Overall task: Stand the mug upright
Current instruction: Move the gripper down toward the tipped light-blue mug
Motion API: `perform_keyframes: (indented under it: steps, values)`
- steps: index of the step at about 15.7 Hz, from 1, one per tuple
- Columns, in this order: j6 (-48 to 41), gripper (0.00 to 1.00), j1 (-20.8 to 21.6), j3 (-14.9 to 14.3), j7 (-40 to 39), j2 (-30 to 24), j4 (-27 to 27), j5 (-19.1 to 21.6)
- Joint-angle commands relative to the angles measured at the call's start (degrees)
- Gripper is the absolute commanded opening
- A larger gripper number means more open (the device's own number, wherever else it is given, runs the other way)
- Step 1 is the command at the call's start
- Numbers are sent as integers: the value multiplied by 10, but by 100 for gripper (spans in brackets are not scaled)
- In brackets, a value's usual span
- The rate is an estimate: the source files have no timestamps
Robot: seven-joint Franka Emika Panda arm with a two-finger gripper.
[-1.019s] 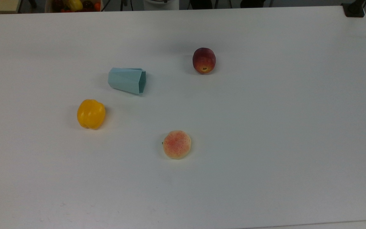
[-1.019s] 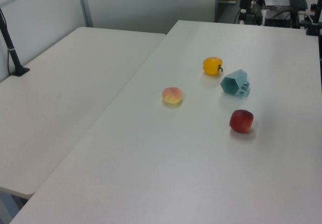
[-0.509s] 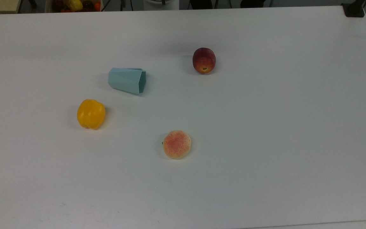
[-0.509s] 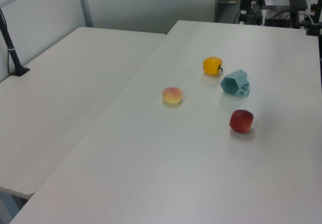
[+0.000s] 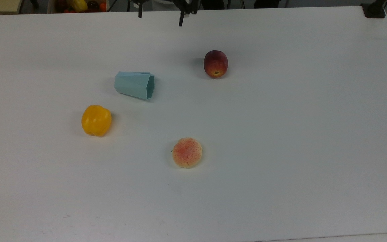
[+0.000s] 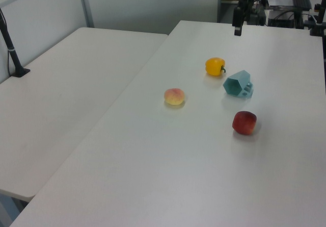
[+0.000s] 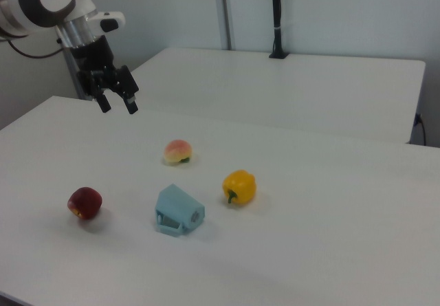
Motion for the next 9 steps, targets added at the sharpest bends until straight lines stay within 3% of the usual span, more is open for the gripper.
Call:
perform_keyframes:
  steps: [1,9]
  values:
    - [11,100,34,6,126,73,13,-91]
    - [18,100,51,6,216,189,9,-179]
